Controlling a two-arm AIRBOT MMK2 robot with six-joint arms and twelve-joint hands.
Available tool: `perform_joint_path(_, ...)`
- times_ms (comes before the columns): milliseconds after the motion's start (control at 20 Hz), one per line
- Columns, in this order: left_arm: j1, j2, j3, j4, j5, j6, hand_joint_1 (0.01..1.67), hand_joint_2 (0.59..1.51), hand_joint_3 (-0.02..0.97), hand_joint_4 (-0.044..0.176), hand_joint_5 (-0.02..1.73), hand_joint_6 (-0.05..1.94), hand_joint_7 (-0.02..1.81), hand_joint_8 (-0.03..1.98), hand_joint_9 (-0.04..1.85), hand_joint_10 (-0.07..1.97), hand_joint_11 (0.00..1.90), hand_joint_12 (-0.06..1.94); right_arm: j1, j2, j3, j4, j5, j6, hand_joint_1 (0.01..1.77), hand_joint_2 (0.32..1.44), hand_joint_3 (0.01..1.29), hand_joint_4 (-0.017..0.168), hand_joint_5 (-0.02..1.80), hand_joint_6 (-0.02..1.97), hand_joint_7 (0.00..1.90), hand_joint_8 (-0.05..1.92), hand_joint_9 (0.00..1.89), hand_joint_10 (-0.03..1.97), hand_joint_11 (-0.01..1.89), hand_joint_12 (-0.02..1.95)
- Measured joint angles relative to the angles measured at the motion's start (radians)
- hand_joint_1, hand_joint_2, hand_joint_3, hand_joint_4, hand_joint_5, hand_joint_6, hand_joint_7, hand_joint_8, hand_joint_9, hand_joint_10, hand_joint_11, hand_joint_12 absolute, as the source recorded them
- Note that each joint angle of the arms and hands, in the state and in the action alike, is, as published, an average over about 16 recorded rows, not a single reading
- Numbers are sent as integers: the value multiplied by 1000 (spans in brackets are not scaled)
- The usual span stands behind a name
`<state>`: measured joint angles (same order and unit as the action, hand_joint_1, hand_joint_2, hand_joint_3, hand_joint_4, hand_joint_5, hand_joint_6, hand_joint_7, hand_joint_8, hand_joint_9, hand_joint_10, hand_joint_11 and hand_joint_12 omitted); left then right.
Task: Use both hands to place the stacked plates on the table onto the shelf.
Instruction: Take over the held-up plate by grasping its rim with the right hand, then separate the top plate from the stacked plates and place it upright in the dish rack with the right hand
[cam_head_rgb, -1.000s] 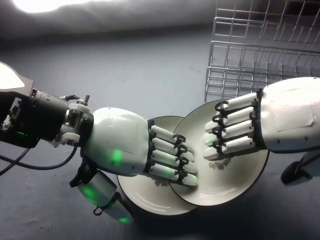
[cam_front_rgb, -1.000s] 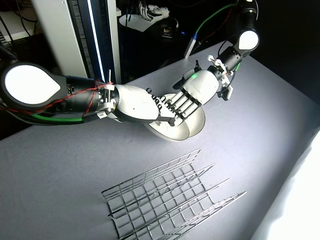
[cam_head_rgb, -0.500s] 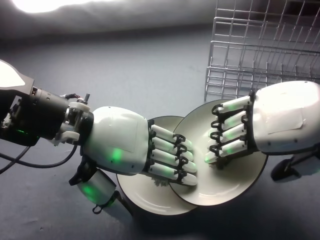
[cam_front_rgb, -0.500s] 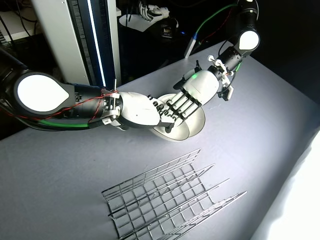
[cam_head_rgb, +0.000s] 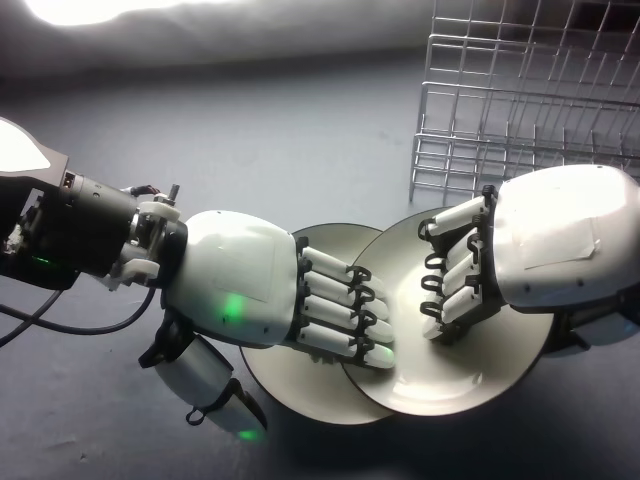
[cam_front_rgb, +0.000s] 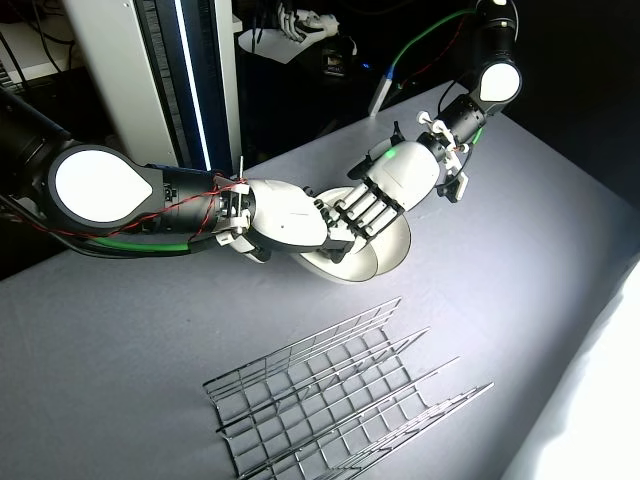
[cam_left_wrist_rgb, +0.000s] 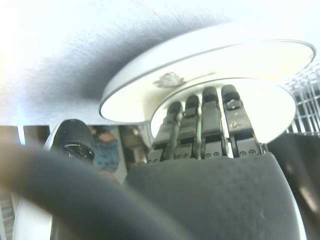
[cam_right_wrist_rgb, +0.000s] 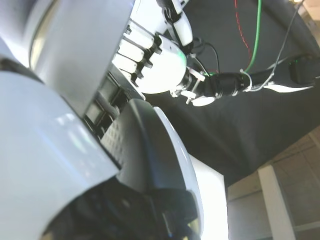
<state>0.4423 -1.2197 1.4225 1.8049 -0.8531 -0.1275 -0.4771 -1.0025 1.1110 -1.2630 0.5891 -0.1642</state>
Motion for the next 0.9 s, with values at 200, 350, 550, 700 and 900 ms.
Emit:
perform_joint_path(200,-6,1,5,-9,0,-5,23,1241,11,3,-13,-31,-10,-16,16,4,14,17,0,0,0,6,8,-3,1212,997,14,-1,732,180,763,152,748,338,406,1190)
perform_joint_path(350,-17,11,10,-18,1,-12,22,1241,11,3,-10,-23,-5,-11,17,5,14,17,2,-1,-1,8,13,-5,1224,994,14,-5,799,274,837,248,818,513,558,1151)
perform_joint_path(550,-40,38,12,-35,-1,-27,22,1242,12,2,-6,-11,3,-5,20,7,14,16,13,-1,-1,7,19,-7,1236,982,14,-6,855,402,904,384,884,741,720,1097)
perform_joint_path(700,-61,72,4,-48,-8,-43,22,1242,12,2,-2,-2,9,0,21,7,14,15,30,-1,-2,7,21,-7,1247,973,14,-4,874,479,929,466,903,914,790,1084)
perform_joint_path(900,-91,140,-17,-59,-14,-68,22,1242,12,0,4,10,16,3,21,8,14,14,65,-1,-4,16,14,-5,1269,961,14,-1,910,537,968,515,942,964,816,1066)
